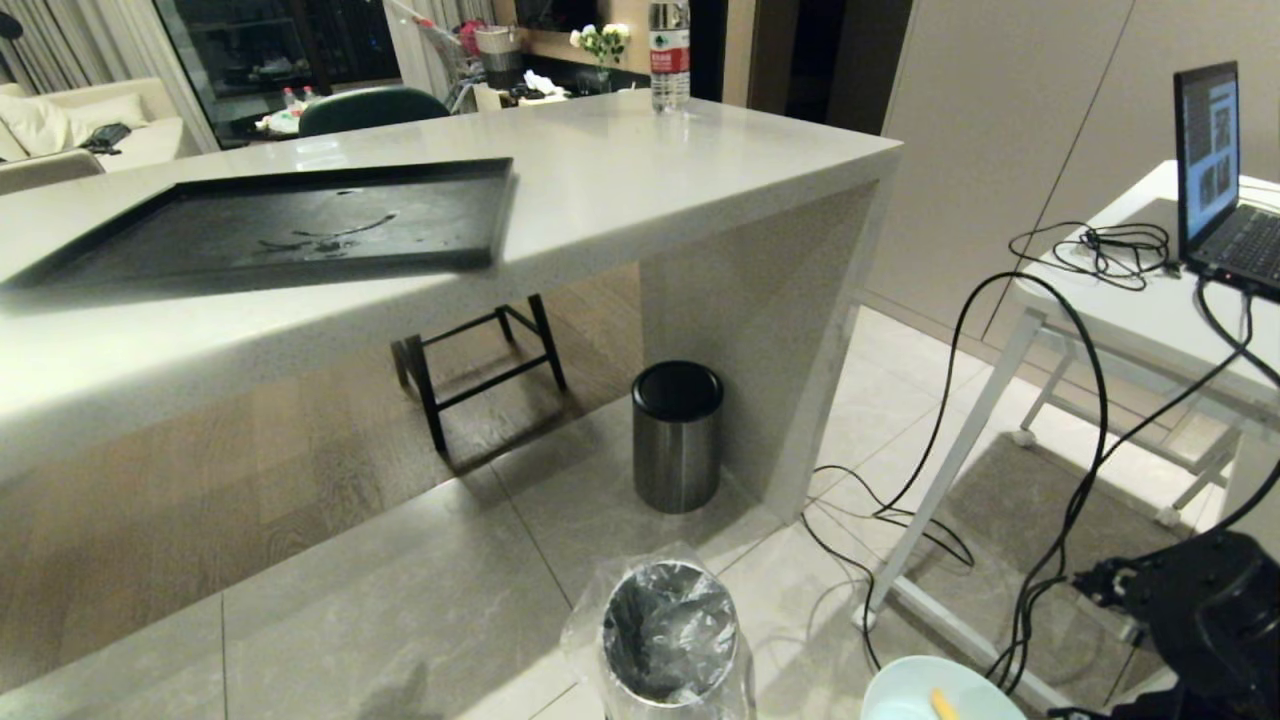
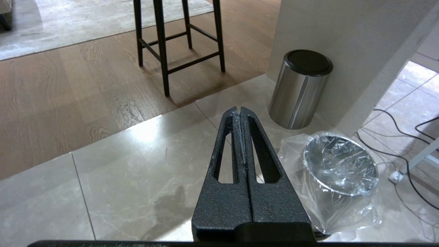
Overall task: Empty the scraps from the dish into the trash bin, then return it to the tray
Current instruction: Move the bowl over the trash can
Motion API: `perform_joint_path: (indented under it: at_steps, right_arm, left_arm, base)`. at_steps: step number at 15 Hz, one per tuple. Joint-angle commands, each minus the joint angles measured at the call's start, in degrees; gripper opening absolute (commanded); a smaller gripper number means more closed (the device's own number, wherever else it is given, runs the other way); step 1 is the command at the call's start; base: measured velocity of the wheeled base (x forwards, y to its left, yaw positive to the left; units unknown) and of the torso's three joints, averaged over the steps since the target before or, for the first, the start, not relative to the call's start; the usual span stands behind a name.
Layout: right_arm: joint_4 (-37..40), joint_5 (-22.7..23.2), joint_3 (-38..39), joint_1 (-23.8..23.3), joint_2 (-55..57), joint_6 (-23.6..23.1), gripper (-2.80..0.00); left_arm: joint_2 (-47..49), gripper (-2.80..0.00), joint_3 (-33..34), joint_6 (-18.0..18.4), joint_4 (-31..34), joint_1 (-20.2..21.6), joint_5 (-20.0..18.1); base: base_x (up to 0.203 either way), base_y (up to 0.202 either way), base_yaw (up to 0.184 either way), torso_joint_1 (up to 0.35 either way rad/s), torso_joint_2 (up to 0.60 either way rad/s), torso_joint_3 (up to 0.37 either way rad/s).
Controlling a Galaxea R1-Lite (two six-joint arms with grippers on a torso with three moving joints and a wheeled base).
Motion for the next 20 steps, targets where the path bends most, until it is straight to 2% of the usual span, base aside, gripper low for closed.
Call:
perform_joint_path:
  at_steps: [1,20]
  right_arm:
    - [0.17,0.02,-0.57,0.03,0.02,0.27,-2.80]
    - [0.17,0.11,-1.09,0.12,-0.24,0.09,-2.80]
  left_arm:
    - [0.06,-2.80,0.00,-0.03,-0.04,0.00,0.04]
    - [0.06,-2.80,0.00,-0.03,-0.04,0.00,0.04]
  base:
    - [0.000,0.000,0.000,0.000,0.00,0.000]
    - [0.000,0.000,0.000,0.000,0.00,0.000]
